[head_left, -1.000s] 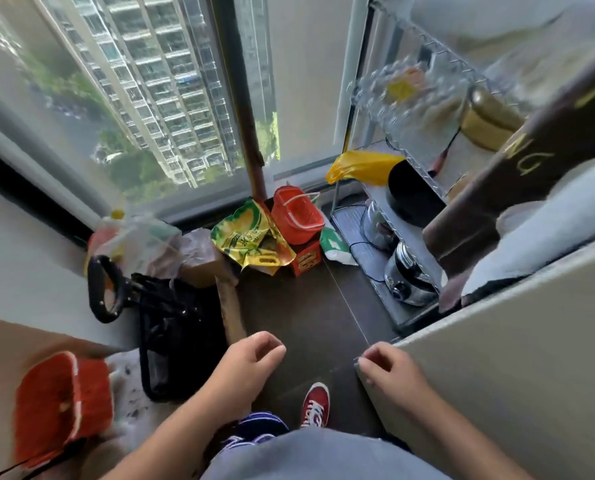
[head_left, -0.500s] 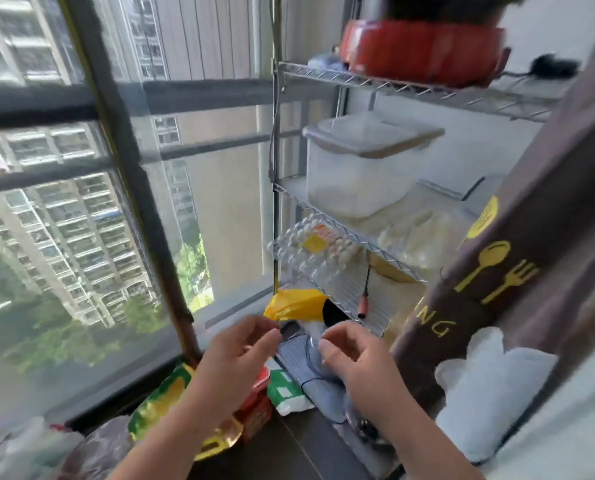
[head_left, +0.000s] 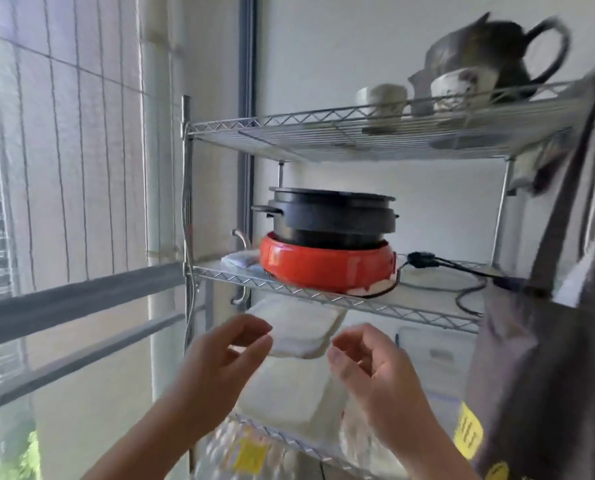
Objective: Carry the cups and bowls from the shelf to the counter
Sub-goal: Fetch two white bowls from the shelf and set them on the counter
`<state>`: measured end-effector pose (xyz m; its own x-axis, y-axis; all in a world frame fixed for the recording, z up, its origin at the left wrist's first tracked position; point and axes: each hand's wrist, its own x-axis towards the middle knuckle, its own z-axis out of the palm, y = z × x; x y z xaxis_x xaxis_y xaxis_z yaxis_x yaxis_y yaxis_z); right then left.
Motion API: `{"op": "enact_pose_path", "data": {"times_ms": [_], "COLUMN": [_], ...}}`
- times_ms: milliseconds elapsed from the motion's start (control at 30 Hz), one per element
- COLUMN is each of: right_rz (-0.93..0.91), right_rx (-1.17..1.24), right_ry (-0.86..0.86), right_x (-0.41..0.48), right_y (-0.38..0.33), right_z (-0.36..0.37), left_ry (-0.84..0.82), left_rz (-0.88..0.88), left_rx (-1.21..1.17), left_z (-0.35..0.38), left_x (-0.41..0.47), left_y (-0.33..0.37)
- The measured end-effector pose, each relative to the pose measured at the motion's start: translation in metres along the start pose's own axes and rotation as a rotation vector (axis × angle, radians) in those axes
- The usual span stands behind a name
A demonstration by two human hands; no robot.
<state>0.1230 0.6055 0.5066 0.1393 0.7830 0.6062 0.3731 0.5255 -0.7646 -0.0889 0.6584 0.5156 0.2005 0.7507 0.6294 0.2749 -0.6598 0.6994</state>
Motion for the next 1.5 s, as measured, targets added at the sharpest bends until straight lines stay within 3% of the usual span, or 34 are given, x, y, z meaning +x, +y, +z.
{"op": "enact_pose_path", "data": {"times_ms": [333,600,733,867,967,1033,1233,1500], "right_rz": [-0.34,-0.48,-0.559,-0.347,-0.012,0.116,0.295,0.313], "right_rx": [-0.24,-0.493,-0.758,-1.035,-1.028,-1.031,-1.164,-0.998], "right_ry": [0.194,0.439,0.599,0.69,0.567,0.439,0.146,0.148], "right_x": [0.11,0.19,0.222,0.255,0.275,0.281,0.289,0.302], "right_y": [-0.085,-0.148,-0.172,-0.188,-0.194,-0.197,-0.211,-0.205], "right_z": [-0.059,-0.124,-0.151,-0.174,-0.183,-0.184,-0.18,-0.186], "left_ry": [-0.037,0.129,0.212,0.183,0.106,0.047,-0.031,-0.126], "left_rz": [0.355,0.567,0.615,0.421,0.243,0.139,0.03,-0.062], "left_rx": [0.033,0.184,0.349,0.497,0.551,0.556,0.593,0.565], "left_z": [0.012,0.026,0.036,0.054,0.065,0.072,0.084,0.084], "left_x": [0.135,0.242,0.287,0.325,0.344,0.354,0.365,0.362], "left_y": [0.078,0.163,0.193,0.213,0.221,0.223,0.23,0.234]}}
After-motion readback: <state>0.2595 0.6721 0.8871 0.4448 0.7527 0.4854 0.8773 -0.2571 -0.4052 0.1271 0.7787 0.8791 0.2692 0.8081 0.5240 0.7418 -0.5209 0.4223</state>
